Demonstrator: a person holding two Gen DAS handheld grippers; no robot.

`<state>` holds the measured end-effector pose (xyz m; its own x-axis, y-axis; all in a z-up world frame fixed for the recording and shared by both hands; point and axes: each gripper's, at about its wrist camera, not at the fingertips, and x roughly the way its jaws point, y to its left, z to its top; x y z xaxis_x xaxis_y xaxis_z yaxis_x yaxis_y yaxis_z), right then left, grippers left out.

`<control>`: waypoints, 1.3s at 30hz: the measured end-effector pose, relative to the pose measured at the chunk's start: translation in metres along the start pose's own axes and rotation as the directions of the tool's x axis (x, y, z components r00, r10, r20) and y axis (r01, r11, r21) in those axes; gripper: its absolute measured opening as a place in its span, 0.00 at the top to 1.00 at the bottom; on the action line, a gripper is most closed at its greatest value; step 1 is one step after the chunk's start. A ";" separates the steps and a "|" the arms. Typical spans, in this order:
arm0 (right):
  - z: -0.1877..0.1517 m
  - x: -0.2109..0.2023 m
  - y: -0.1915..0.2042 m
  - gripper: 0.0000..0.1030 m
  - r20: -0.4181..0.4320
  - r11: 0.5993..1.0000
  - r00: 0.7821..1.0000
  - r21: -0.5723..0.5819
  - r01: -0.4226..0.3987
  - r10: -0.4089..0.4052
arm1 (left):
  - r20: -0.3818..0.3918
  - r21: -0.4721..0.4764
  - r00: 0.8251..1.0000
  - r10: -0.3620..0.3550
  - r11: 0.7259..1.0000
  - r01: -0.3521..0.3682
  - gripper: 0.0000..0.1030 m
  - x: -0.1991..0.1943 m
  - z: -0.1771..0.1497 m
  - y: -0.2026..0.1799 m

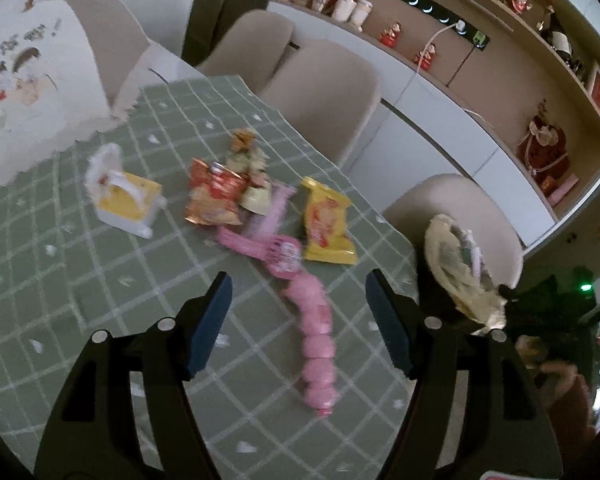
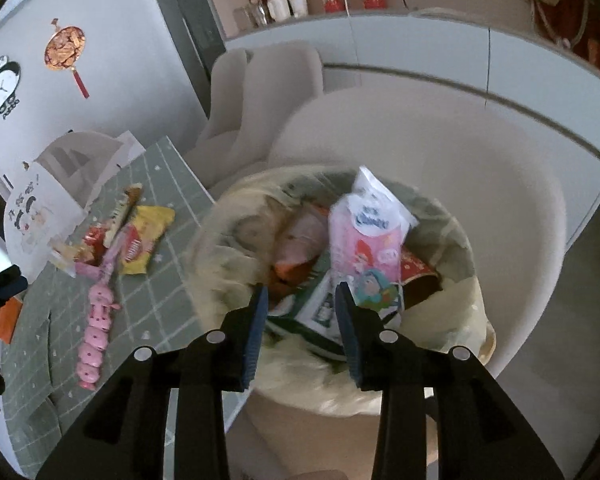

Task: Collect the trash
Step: 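Open the right gripper to drop the Kleenex pack while the left moves back over the table, then grasp the yellow biscuit bag with the right gripper while the left approaches the pink candy stick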

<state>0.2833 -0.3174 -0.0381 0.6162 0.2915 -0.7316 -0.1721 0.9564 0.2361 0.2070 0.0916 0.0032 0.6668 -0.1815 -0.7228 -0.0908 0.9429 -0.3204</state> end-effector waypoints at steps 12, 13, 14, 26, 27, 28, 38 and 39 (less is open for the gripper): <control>0.012 -0.029 0.086 0.65 0.111 0.991 0.990 -0.109 -0.077 0.089 | 0.056 0.009 0.992 0.108 0.994 -0.109 0.36 -0.004 -0.013 0.060; 0.012 -0.026 0.094 0.60 0.106 0.988 0.989 -0.124 -0.092 0.105 | 0.056 0.010 0.993 0.106 0.994 -0.107 0.36 -0.002 -0.014 0.062; 0.012 -0.023 0.100 0.56 0.099 0.986 0.988 -0.132 -0.105 0.119 | 0.054 0.009 0.993 0.103 0.995 -0.103 0.36 0.001 -0.014 0.065; 0.000 0.023 0.162 0.56 -0.005 0.962 0.987 -0.222 -0.158 0.161 | 0.039 0.041 0.998 0.050 0.998 -0.052 0.36 0.031 -0.013 0.059; 0.001 0.026 0.164 0.56 -0.011 0.962 0.987 -0.223 -0.158 0.160 | 0.045 0.055 0.998 0.043 0.997 -0.045 0.36 0.034 -0.010 0.057; 0.001 0.029 0.165 0.56 -0.015 0.962 0.987 -0.224 -0.158 0.158 | 0.053 0.073 0.998 0.035 0.997 -0.039 0.36 0.038 -0.007 0.053; -0.002 0.058 0.156 0.56 -0.075 0.978 0.992 -0.174 -0.112 0.100 | 0.023 0.179 0.998 0.060 0.982 -0.063 0.42 0.103 0.011 0.023; -0.002 0.060 0.155 0.56 -0.078 0.980 0.992 -0.168 -0.111 0.099 | 0.022 0.169 0.996 0.082 0.982 -0.084 0.42 0.109 0.013 0.023</control>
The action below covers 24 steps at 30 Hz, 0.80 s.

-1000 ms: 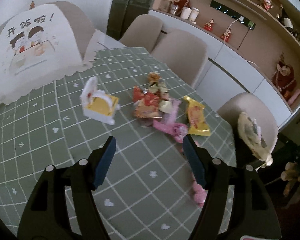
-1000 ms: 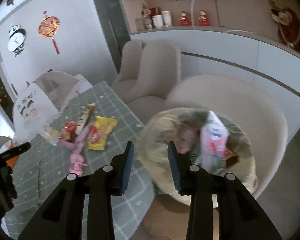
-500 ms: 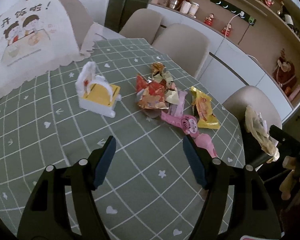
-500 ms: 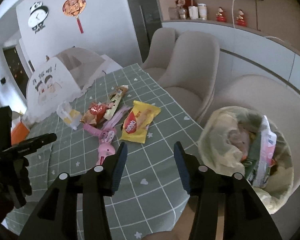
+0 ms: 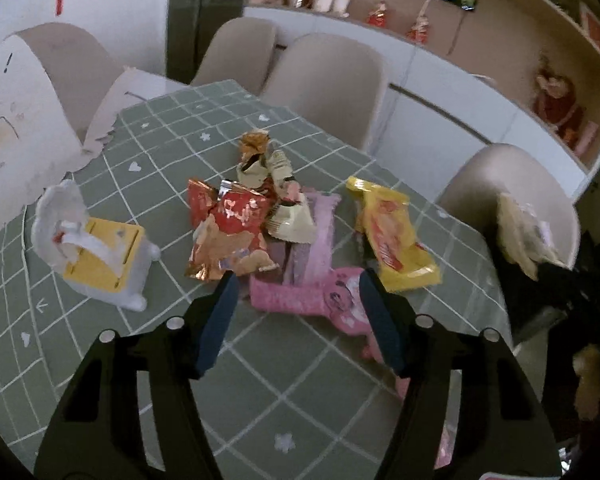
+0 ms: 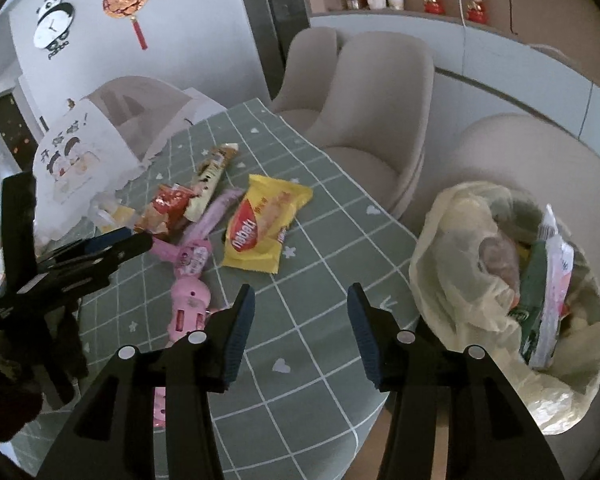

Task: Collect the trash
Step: 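Grasp the yellow biscuit bag with the right gripper while the left approaches the pink candy stick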

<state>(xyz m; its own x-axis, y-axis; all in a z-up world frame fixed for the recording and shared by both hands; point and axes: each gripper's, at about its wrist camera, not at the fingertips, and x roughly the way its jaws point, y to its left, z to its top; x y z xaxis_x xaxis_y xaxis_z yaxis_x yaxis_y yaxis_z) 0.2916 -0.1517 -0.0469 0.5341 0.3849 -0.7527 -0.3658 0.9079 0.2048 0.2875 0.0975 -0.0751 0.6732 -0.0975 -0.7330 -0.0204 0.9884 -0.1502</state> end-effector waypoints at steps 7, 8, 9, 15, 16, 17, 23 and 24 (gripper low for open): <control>0.002 0.013 -0.002 0.56 -0.017 1.000 1.000 0.020 0.000 0.000 | -0.116 -0.082 0.993 0.036 0.996 -0.046 0.68 0.034 -0.006 0.008; 0.004 0.016 -0.002 0.56 -0.019 1.000 1.000 0.024 -0.001 0.002 | -0.109 -0.079 0.993 0.043 0.996 -0.052 0.72 0.031 -0.007 0.009; 0.006 0.019 -0.002 0.56 -0.022 1.000 1.000 0.026 -0.009 0.009 | -0.116 -0.081 0.993 0.037 0.996 -0.046 0.85 0.028 -0.010 0.011; 0.022 0.050 0.013 0.56 -0.045 0.999 0.998 -0.002 -0.039 0.038 | -0.154 -0.151 0.988 0.009 0.988 -0.033 0.94 0.001 -0.030 0.033; 0.024 0.054 0.015 0.56 -0.048 0.999 0.998 -0.004 -0.040 0.040 | -0.157 -0.158 0.988 0.003 0.987 -0.028 0.94 -0.006 -0.035 0.036; 0.028 0.062 0.017 0.56 -0.053 0.999 0.998 -0.004 -0.046 0.046 | -0.158 -0.164 0.987 -0.006 0.986 -0.020 0.94 -0.012 -0.039 0.038; 0.053 0.115 0.018 0.55 -0.119 0.999 0.993 0.043 -0.023 0.028 | -0.143 -0.182 0.985 -0.097 0.981 0.070 0.94 -0.043 -0.056 0.052; 0.056 0.124 0.018 0.55 -0.134 0.998 0.991 0.056 -0.021 0.028 | -0.139 -0.184 0.983 -0.120 0.978 0.093 0.88 -0.047 -0.057 0.054</control>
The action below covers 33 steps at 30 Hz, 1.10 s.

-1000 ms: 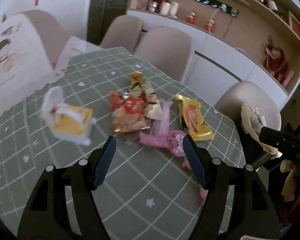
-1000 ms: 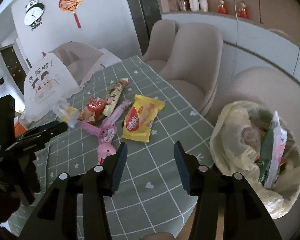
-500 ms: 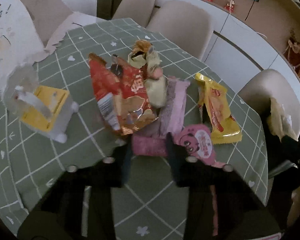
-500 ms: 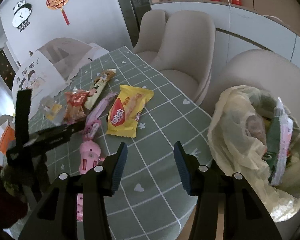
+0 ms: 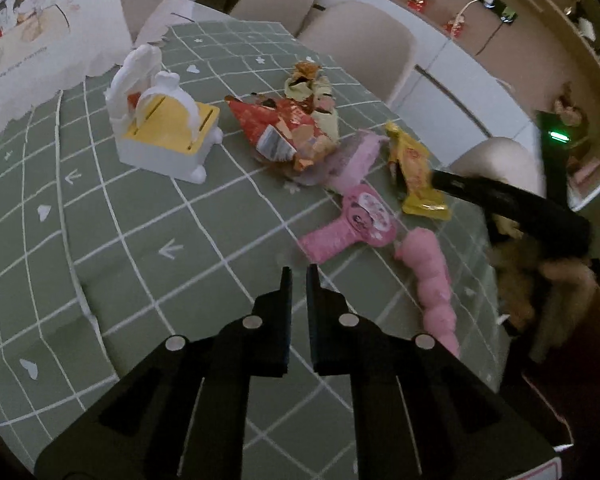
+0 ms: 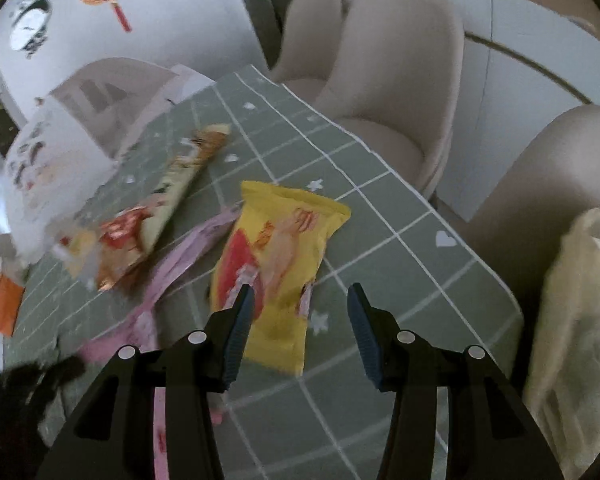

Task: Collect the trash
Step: 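Grasp the yellow biscuit bag with the right gripper while the left approaches the pink candy stick, then grasp the pink candy stick with the left gripper while the right holds the yellow bag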

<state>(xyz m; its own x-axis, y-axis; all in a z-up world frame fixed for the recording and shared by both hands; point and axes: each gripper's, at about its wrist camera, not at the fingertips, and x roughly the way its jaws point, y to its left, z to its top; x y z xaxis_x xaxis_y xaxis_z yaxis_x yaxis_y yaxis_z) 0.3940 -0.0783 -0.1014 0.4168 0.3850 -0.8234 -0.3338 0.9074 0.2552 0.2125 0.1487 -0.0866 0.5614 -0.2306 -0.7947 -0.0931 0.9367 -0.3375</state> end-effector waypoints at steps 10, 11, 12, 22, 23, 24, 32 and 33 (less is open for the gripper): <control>0.015 0.028 0.015 0.58 0.019 0.999 0.999 -0.033 0.033 -0.032 | 0.056 0.107 0.998 -0.006 0.994 0.000 0.56 -0.022 0.008 0.005; 0.016 0.029 0.016 0.74 0.016 0.998 0.999 -0.044 0.036 -0.036 | 0.059 0.106 0.998 -0.007 0.994 0.000 0.56 -0.022 0.011 0.007; 0.016 0.030 0.018 0.77 0.011 0.998 0.999 -0.059 0.038 -0.037 | 0.061 0.104 0.998 -0.009 0.995 0.002 0.56 -0.021 0.014 0.006; -0.005 -0.029 0.018 0.88 0.078 0.989 0.995 -0.125 0.075 -0.065 | 0.035 0.198 0.997 -0.070 0.978 0.062 0.55 0.005 0.039 -0.013; -0.008 -0.038 0.015 0.88 0.086 0.990 0.994 -0.118 0.076 -0.066 | 0.025 0.214 0.997 -0.080 0.974 0.072 0.55 0.010 0.041 -0.017; -0.011 -0.045 0.012 0.88 0.087 0.992 0.994 -0.105 0.071 -0.062 | 0.011 0.235 0.996 -0.088 0.968 0.083 0.55 0.017 0.044 -0.023; -0.040 -0.089 -0.015 0.88 0.097 0.999 0.994 -0.014 0.047 -0.045 | -0.087 0.280 0.995 -0.056 0.957 0.078 0.55 0.056 0.043 -0.035; -0.044 -0.093 -0.016 0.89 0.098 0.999 0.994 -0.012 0.050 -0.049 | -0.102 0.272 0.993 -0.059 0.958 0.085 0.55 0.057 0.039 -0.034</control>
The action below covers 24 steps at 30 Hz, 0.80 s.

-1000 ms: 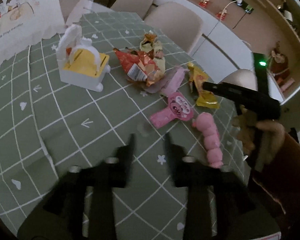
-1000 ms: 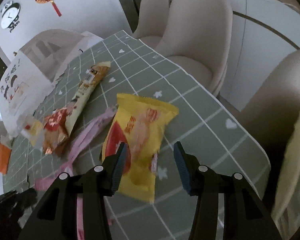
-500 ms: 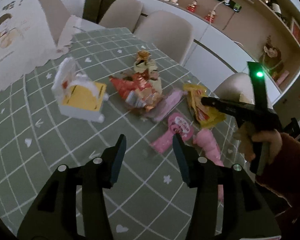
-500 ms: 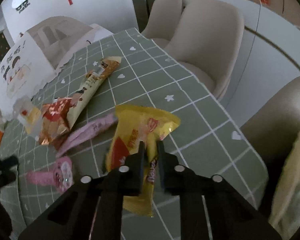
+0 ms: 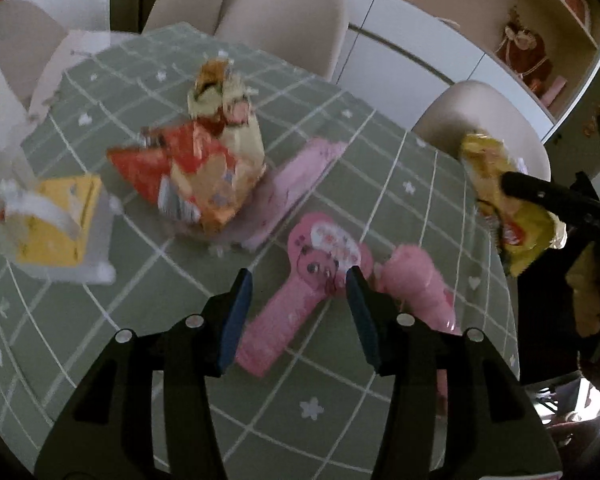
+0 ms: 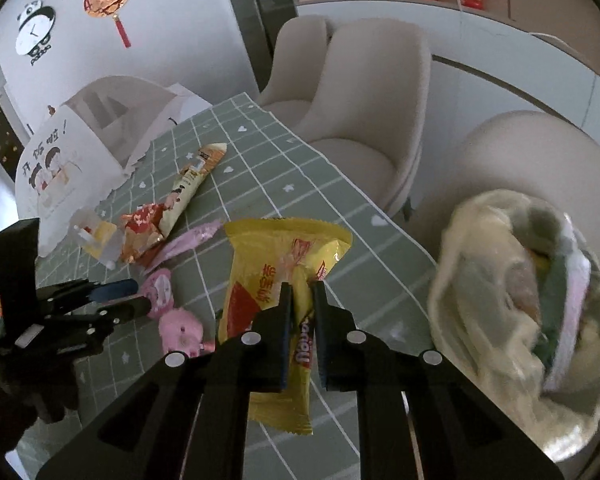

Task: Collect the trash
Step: 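Grasp the pink candy stick with the left gripper while the right holds the yellow bag, then carry the pink candy stick with the left gripper while the right carries the yellow bag to the bin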

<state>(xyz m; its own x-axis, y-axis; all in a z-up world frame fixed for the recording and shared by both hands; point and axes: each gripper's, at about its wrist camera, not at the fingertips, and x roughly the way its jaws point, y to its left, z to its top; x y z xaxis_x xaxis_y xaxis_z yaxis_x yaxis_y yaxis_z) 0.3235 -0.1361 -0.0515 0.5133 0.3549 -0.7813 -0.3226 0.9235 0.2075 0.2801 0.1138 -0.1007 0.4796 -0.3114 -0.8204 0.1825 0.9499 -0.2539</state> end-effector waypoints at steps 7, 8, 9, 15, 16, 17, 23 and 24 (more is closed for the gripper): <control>-0.021 -0.016 -0.007 0.89 -0.008 1.000 1.000 0.030 0.004 -0.004 | -0.025 0.047 0.999 -0.025 0.999 0.026 0.55 -0.006 -0.015 -0.012; -0.024 -0.017 -0.007 0.89 -0.008 0.999 1.000 0.036 0.002 -0.002 | -0.021 0.041 1.000 -0.005 0.999 0.005 0.55 -0.005 -0.013 -0.011; -0.026 -0.019 -0.006 0.89 -0.007 0.999 1.000 0.037 0.001 0.000 | -0.017 0.031 1.000 0.004 1.000 -0.003 0.55 -0.004 -0.010 -0.010; -0.039 -0.031 -0.002 0.89 -0.004 0.999 1.000 0.035 0.003 -0.003 | -0.030 0.045 0.998 0.055 0.998 -0.054 0.54 0.013 0.010 -0.016; -0.042 -0.033 -0.002 0.89 -0.004 0.999 1.000 0.038 0.003 -0.003 | -0.028 0.064 0.997 0.065 0.996 -0.064 0.52 0.016 0.013 -0.019; -0.043 -0.035 -0.002 0.89 -0.004 0.999 1.000 0.039 0.004 -0.004 | -0.032 0.078 0.997 0.074 0.994 -0.072 0.51 0.018 0.014 -0.022; -0.052 -0.051 0.000 0.89 0.013 0.999 1.000 0.043 0.007 -0.008 | -0.007 0.051 0.996 0.094 0.994 -0.094 0.53 0.015 0.020 -0.024; -0.053 -0.055 0.001 0.89 0.019 0.999 1.000 0.043 0.008 -0.009 | 0.007 0.052 0.995 0.097 0.994 -0.097 0.53 0.011 0.020 -0.026</control>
<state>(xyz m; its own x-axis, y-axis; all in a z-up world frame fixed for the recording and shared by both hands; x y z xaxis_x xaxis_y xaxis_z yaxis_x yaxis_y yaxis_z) 0.2528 -0.1626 -0.0402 0.5314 0.3495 -0.7717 -0.2839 0.9317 0.2265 0.2974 0.0849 -0.0926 0.5006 -0.2185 -0.8376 0.1800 0.9727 -0.1461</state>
